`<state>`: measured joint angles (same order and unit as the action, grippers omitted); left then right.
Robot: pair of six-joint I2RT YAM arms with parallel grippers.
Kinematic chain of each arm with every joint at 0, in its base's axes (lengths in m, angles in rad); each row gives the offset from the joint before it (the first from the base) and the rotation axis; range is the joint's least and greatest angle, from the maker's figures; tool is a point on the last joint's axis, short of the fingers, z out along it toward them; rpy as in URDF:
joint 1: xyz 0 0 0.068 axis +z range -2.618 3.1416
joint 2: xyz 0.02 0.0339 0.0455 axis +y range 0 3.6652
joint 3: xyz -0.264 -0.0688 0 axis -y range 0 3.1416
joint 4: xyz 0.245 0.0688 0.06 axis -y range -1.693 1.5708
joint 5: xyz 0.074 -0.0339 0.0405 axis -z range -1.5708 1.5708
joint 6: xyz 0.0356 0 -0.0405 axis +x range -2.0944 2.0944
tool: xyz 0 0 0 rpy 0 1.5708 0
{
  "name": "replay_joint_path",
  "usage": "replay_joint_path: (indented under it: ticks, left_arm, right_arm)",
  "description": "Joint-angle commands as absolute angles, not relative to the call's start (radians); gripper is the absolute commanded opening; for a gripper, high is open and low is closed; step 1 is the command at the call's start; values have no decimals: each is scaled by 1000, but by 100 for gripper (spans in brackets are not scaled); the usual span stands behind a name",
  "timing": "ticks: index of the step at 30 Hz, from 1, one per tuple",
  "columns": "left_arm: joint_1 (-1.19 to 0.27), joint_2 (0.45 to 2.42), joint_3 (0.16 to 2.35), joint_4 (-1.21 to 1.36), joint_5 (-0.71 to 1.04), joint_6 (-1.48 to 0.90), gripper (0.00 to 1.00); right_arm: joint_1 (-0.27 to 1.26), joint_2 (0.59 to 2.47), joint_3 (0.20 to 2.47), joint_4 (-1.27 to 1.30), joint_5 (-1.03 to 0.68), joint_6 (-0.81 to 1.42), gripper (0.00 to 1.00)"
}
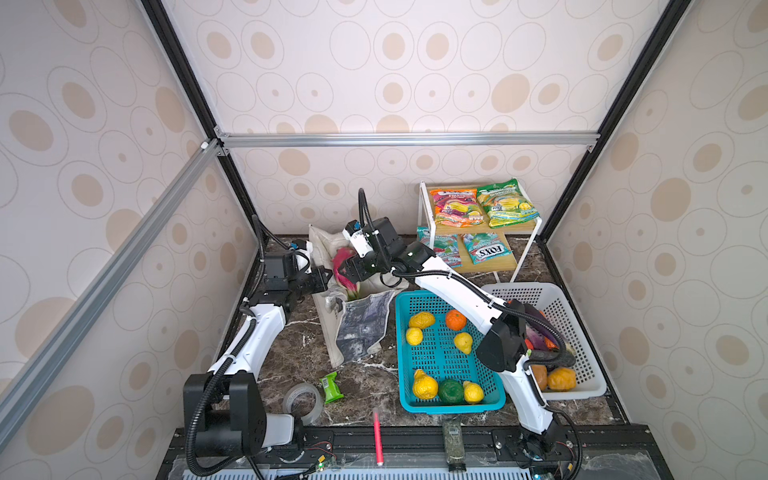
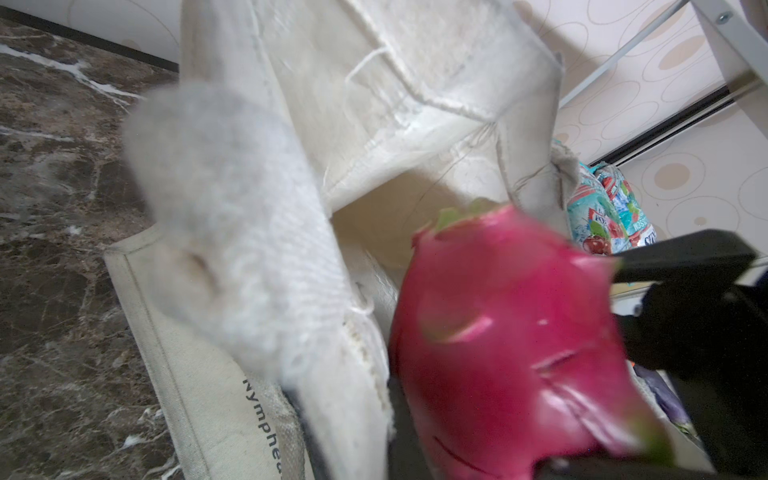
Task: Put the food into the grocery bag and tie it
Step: 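Carry the dragon fruit into the tote bag and lower it inside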
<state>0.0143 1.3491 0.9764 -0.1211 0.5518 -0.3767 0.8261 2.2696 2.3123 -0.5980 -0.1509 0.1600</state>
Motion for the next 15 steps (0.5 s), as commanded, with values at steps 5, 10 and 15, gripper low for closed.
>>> replay_joint_path:
  ticks: [5, 10, 15]
  left_arm:
    - [8, 1301, 987, -94, 563, -341, 0]
    - [7, 1287, 996, -90, 567, -341, 0]
    - [9, 1256, 1014, -119, 527, -335, 0]
  right_arm:
    - [832, 2402, 2411, -629, -126, 173, 47]
    - [833, 2496, 2458, -686, -22, 189, 44]
    - [823, 2525, 2453, -728, 106, 216, 44]
